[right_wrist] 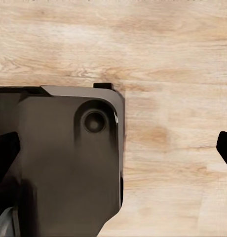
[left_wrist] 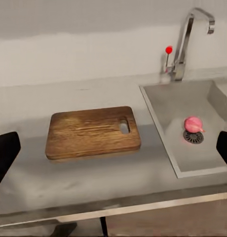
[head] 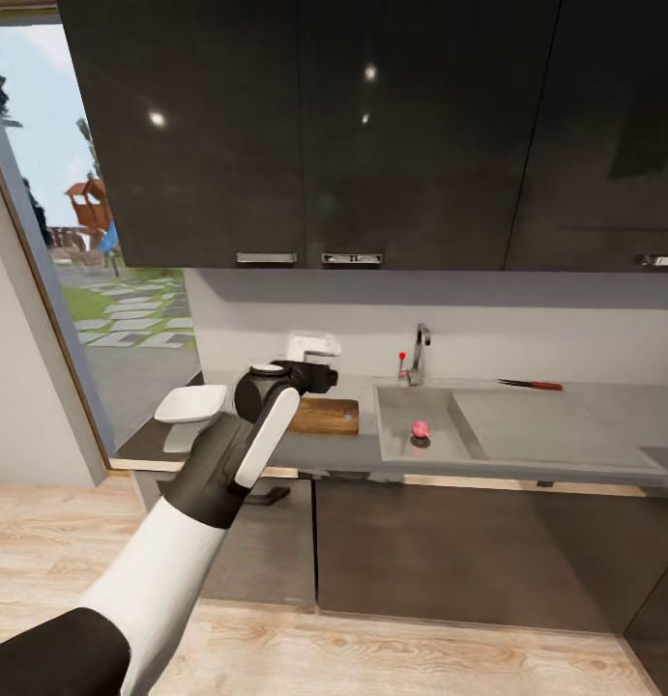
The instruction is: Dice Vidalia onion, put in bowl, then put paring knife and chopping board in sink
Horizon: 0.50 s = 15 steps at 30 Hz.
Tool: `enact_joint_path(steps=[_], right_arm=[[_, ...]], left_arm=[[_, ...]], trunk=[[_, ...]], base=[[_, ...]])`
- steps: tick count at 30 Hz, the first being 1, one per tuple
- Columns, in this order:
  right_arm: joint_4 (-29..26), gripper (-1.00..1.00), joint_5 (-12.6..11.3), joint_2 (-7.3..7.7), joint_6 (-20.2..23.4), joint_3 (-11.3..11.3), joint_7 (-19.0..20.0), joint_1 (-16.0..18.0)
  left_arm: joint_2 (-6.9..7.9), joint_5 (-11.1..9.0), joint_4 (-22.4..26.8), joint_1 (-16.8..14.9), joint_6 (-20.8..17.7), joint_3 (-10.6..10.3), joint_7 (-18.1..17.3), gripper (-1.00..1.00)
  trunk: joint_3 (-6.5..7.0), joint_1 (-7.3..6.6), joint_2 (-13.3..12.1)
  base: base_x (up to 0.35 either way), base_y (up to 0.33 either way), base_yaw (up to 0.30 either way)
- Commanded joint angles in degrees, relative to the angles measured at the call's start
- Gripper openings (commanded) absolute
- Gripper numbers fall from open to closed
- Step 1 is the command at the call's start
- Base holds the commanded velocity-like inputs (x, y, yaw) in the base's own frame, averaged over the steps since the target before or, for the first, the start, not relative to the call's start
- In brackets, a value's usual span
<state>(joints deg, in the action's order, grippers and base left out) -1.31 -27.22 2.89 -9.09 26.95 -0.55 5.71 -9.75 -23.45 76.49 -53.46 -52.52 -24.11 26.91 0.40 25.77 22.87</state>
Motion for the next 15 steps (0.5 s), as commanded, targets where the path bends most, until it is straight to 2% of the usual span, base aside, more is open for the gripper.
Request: enact_joint_path(steps=[1,6,15], right_arm=[[0.0,1.00,-0.5,-0.12,-0.1,0.5,-0.1,0.0],[0.0,1.00,-0.5,-0.88,-0.3,0.5,0.0,0.0],[0.0,1.00,-0.6,-0.97,-2.6,0.5,0.0,0.0]], left_arm=[[0.02,-0.7,-1.2,-0.2,0.0,-0.1,0.6,1.00],[0.18,-1.6,-8.6,-0.5,0.1,0.0,0.3,1.00],[0.39,-2.4,-10.4,-0.6,1.4,-0.3,-0.2,1.00]], trunk=[[-0.02,0.02,0.1],[-0.02,0.02,0.1],[-0.02,0.02,0.1]], base=[[0.000,0.000,0.000],[0.000,0.000,0.000],[0.000,0.000,0.000]])
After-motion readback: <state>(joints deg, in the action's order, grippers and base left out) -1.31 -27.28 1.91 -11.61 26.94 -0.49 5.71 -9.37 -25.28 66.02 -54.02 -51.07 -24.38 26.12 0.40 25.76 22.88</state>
